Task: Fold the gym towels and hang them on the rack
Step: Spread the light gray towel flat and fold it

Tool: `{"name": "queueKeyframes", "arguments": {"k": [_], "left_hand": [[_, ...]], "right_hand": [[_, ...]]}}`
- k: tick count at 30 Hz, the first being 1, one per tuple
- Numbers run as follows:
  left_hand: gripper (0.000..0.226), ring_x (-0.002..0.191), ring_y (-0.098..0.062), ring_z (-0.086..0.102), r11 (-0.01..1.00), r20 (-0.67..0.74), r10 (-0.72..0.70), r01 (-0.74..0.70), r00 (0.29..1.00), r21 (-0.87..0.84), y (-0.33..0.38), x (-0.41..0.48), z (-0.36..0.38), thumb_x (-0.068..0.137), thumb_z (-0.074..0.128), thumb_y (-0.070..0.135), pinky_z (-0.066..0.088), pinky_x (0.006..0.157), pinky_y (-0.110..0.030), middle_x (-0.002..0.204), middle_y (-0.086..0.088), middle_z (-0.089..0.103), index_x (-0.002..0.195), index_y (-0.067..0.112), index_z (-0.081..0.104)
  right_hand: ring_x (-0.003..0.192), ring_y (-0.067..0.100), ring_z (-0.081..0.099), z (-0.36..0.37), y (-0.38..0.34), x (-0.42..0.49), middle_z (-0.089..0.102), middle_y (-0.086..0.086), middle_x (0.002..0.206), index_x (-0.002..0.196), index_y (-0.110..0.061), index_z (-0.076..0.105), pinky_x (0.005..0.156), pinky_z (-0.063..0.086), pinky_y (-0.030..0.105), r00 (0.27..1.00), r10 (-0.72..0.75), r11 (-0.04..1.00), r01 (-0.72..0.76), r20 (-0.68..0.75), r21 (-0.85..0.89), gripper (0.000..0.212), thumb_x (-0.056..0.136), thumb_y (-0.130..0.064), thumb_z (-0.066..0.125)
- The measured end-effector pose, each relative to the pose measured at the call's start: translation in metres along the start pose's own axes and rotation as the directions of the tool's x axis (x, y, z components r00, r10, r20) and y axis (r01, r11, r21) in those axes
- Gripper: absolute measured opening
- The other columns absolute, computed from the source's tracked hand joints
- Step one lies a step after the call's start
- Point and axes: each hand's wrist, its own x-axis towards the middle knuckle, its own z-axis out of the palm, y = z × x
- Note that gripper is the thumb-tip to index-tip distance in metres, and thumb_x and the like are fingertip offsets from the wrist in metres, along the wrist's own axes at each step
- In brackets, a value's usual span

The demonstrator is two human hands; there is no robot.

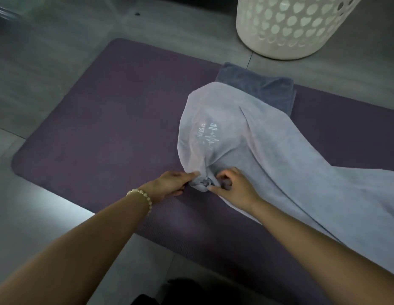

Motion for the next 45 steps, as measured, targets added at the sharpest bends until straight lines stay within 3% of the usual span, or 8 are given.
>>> {"name": "queueKeyframes", "arguments": {"k": [5,11,15,26,32,38,41,45], "left_hand": [[0.047,0.108,-0.023,0.062,0.975,0.134,-0.116,0.139,0.984,-0.176,0.006,-0.011,0.004,0.088,0.059,0.048,0.051,0.091,-0.035,0.111,-0.005,0.064,0.114,0.009,0.059],[0.062,0.073,-0.015,0.066,0.975,0.036,-0.219,0.22,0.975,-0.038,-0.003,-0.019,0.022,0.082,0.064,0.054,0.056,0.051,-0.023,0.088,-0.003,0.062,0.114,0.002,0.059],[0.066,0.078,-0.012,0.068,0.959,0.145,-0.263,0.275,0.954,-0.066,-0.009,-0.022,0.025,0.085,0.052,0.062,0.056,0.055,-0.019,0.094,-0.005,0.07,0.111,0.002,0.062],[0.018,0.083,-0.016,0.067,0.888,-0.176,0.083,-0.152,0.981,-0.433,-0.032,-0.028,-0.009,0.098,0.049,0.03,0.057,0.07,-0.024,0.095,-0.009,0.066,0.094,0.014,0.057],[0.025,0.058,-0.013,0.062,0.89,-0.629,0.019,-0.3,0.777,-0.343,-0.062,-0.036,-0.1,0.103,0.036,0.03,0.055,0.051,-0.022,0.082,-0.008,0.057,0.096,0.009,0.047],[0.051,0.062,-0.016,0.06,0.878,-0.548,-0.004,-0.259,0.836,-0.402,-0.073,-0.029,-0.104,0.1,0.043,0.038,0.056,0.058,-0.03,0.079,-0.011,0.058,0.114,-0.01,0.051],[0.029,0.065,-0.014,0.061,0.912,-0.421,-0.002,-0.171,0.907,-0.372,-0.075,-0.034,-0.077,0.093,0.061,0.027,0.058,0.058,-0.022,0.079,-0.007,0.064,0.104,0.001,0.061],[0.021,0.077,-0.018,0.062,0.948,-0.514,0.037,-0.192,0.857,-0.253,-0.069,-0.034,-0.067,0.088,0.067,0.021,0.057,0.082,-0.034,0.087,-0.004,0.065,0.102,0.007,0.062]], "right_hand": [[0.084,0.007,0.051,0.018,-0.009,0.0,0.054,-0.006,0.099,0.097,-0.017,0.064,0.073,0.04,0.014,0.992,0.067,0.993,-0.057,-0.106,0.099,0.036,0.076,-0.043,0.075],[0.075,0.002,0.053,0.013,-0.008,0.002,0.064,0.0,0.093,0.098,-0.009,0.069,0.068,0.038,0.002,0.997,0.068,0.979,-0.058,-0.045,0.196,0.015,0.088,-0.02,0.067],[0.082,0.008,0.057,0.01,-0.008,0.0,0.065,-0.004,0.088,0.094,-0.011,0.068,0.071,0.041,0.012,0.996,0.089,0.972,-0.083,-0.019,0.222,0.012,0.092,-0.02,0.061],[0.092,0.007,0.055,0.01,-0.012,-0.004,0.061,-0.006,0.1,0.107,-0.013,0.064,0.075,0.039,0.01,0.995,0.098,0.966,-0.098,0.011,0.24,0.023,0.093,-0.03,0.059],[0.1,0.021,0.06,0.023,-0.016,-0.005,0.057,0.002,0.103,0.106,-0.01,0.068,0.09,0.044,0.023,0.996,-0.015,0.992,0.026,-0.083,0.127,0.018,0.092,-0.019,0.062],[0.134,0.02,0.039,0.021,-0.012,-0.008,0.044,0.003,0.141,0.129,-0.021,0.058,0.114,0.026,0.031,0.997,-0.078,0.989,0.075,-0.017,-0.126,0.038,0.093,-0.031,0.06],[0.147,0.016,0.011,0.023,-0.007,-0.016,0.016,-0.002,0.159,0.145,-0.03,0.036,0.119,0.008,0.031,0.99,-0.017,0.949,0.059,0.137,-0.309,0.055,0.094,-0.045,0.052],[0.148,0.015,-0.002,0.024,-0.005,-0.026,0.001,-0.006,0.161,0.151,-0.033,0.02,0.119,0.002,0.031,0.983,-0.023,0.897,0.101,0.183,-0.43,0.063,0.095,-0.051,0.046]]}}
